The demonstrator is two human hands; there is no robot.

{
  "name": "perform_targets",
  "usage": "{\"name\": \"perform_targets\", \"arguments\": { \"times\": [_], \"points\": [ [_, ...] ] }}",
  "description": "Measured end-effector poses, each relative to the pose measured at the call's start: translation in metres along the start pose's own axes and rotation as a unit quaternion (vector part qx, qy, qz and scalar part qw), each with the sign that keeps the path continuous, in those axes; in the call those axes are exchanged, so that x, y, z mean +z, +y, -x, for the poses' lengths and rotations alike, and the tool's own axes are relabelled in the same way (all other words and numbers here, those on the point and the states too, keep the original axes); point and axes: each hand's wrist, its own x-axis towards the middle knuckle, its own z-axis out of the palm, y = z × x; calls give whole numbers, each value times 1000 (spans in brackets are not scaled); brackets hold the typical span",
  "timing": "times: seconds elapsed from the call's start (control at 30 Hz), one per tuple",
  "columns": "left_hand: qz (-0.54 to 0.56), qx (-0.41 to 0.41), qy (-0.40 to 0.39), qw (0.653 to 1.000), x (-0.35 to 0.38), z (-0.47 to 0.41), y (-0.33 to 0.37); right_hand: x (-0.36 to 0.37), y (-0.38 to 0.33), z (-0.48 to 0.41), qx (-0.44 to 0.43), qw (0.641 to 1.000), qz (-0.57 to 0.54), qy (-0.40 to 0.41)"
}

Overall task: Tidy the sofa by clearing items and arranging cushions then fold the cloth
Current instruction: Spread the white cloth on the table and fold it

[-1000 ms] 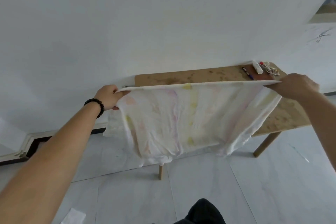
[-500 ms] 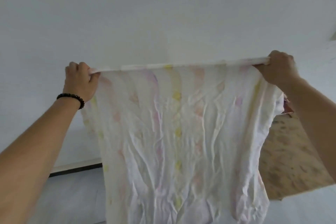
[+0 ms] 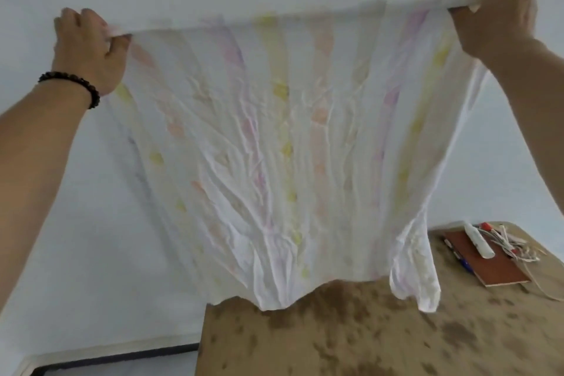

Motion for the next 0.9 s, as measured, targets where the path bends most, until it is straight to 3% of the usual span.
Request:
{"name": "perform_targets", "arguments": {
  "times": [0.2, 0.4, 0.63, 0.9],
  "points": [
    [42, 8, 45, 998, -45, 18, 1, -52, -12, 33, -3, 1000, -24, 13],
    [81, 27, 4, 996, -30, 142, -26, -47, 25, 161, 46, 994, -19, -95],
    [111, -48, -192, 974, 30, 375, -66, -12, 120, 346, 142, 941, 77, -298],
    [88, -198, -441, 871, 45, 598, -88, 5, 204, 512, 155, 857, 184, -456]
  ]
}}
